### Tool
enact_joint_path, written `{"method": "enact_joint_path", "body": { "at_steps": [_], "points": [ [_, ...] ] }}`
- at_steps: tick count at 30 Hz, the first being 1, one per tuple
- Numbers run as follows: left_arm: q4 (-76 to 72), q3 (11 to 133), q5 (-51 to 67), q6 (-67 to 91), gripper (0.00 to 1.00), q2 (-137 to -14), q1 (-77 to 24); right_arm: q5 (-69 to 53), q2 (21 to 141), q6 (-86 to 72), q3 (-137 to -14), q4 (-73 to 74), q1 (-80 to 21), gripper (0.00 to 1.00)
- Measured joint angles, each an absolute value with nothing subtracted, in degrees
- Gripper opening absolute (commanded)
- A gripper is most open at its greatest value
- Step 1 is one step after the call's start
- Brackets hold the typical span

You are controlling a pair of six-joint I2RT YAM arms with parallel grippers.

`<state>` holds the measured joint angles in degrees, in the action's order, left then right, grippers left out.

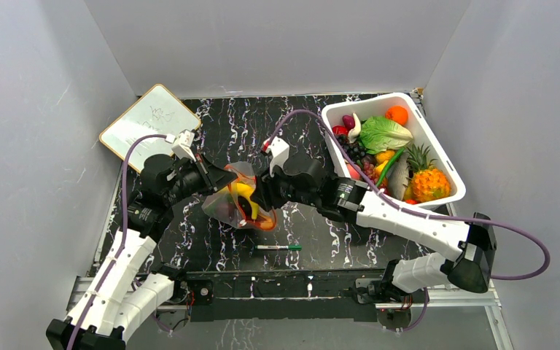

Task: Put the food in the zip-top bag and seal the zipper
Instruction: Place the fake fruit in the zipper food storage bag, then zip the zipper food storage bag at the center of the board.

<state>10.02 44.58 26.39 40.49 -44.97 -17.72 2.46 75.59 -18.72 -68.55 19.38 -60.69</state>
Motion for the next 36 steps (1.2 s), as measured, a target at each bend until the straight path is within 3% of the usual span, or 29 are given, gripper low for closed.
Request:
{"method": "enact_joint_path", "body": {
  "at_steps": [13,26,36],
  "points": [
    [9.47,46.09,26.85,41.15,0.0,-46.04,-17.74,-0.8,77.6,-14.24,-66.15,20.38,-60.71,0.41],
    [9.37,46.19,27.05,41.17,0.0,-46.3,-17.74,-11.46,72.2,3.4,-60.93,16.73,-63.79,0.42],
    [8.95,46.19,27.46,41.47,0.0,-46.63,-17.74,-4.69,75.05,11.64,-57.47,9.85,-71.07,0.43]
  ]
}}
